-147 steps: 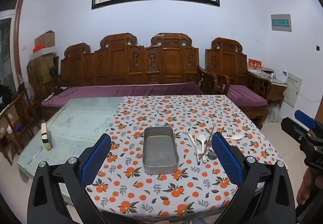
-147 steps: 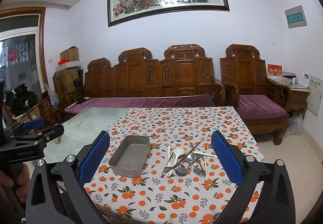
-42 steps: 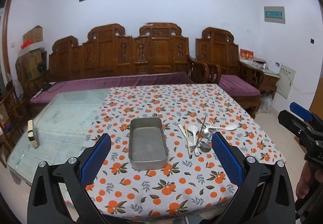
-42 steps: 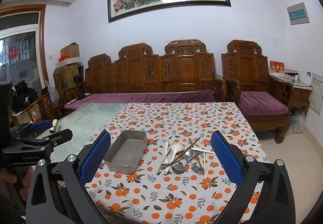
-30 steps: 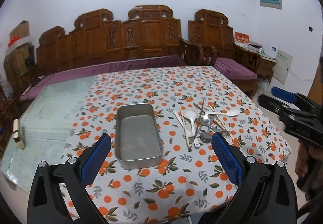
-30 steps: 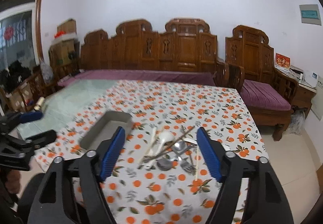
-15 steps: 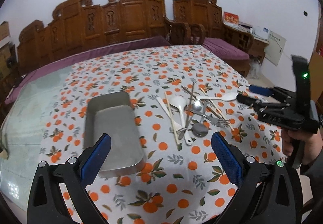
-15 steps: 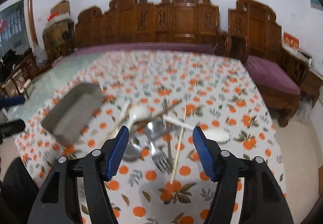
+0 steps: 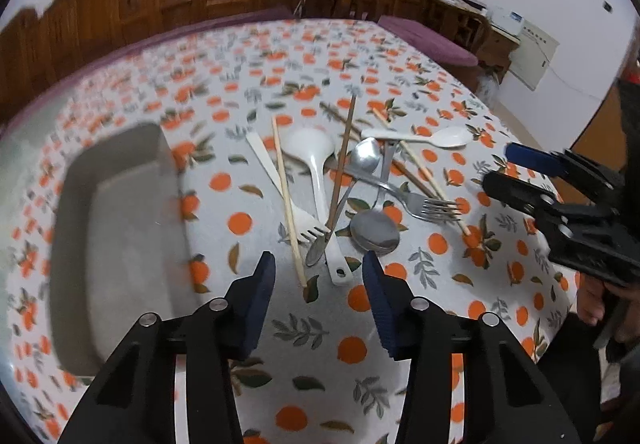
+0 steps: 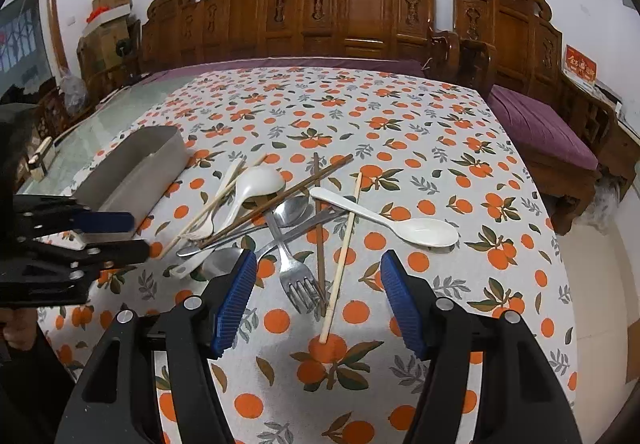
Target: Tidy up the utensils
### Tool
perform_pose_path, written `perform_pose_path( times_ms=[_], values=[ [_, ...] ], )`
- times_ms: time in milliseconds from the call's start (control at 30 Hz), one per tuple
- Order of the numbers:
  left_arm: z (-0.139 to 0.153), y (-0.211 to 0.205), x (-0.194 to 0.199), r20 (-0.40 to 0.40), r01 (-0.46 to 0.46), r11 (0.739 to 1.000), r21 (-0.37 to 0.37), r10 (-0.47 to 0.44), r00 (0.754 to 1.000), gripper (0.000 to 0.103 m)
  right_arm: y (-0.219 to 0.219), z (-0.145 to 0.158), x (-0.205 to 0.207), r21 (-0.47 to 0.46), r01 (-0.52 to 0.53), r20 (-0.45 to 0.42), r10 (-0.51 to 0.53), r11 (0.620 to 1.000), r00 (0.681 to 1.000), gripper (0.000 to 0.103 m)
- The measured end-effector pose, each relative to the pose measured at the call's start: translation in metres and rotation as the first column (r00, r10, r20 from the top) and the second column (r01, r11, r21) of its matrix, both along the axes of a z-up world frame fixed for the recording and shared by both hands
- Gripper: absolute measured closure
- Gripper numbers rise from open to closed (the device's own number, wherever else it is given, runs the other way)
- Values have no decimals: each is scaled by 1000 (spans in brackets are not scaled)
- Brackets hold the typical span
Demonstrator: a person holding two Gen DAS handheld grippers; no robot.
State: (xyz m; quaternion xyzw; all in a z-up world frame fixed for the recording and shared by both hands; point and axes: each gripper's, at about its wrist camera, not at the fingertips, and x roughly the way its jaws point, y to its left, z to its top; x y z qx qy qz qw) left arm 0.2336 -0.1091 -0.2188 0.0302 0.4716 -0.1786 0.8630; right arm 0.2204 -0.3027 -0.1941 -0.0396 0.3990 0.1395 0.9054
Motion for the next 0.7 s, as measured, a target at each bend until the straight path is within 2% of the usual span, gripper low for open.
perform_pose_path(
  times_ms=[167, 300, 400, 600, 700],
  values=[
    [-24, 4, 20, -55, -34, 999, -9, 33, 998, 80, -3, -5, 2, 5, 15, -17, -15, 1000, 1000, 36],
    [-34, 3, 27, -74, -36, 999, 12, 37, 997, 82, -4, -10, 4, 9, 19, -33, -19, 1000, 999, 36],
    [-38, 5, 31, -87, -39, 999, -7, 38, 995, 96, -2, -18, 6, -1, 19, -50, -19, 1000, 999, 36],
    [-27, 13, 23, -61, -49, 999, -13, 48, 997, 99, 2, -25, 7, -12, 22, -71, -22, 1000, 997, 37],
    [-15, 17, 13, -13, -31, 1000, -3, 31, 999, 99, 2, -27, 11, -15, 31, -76, -32, 999, 997, 37]
  ],
)
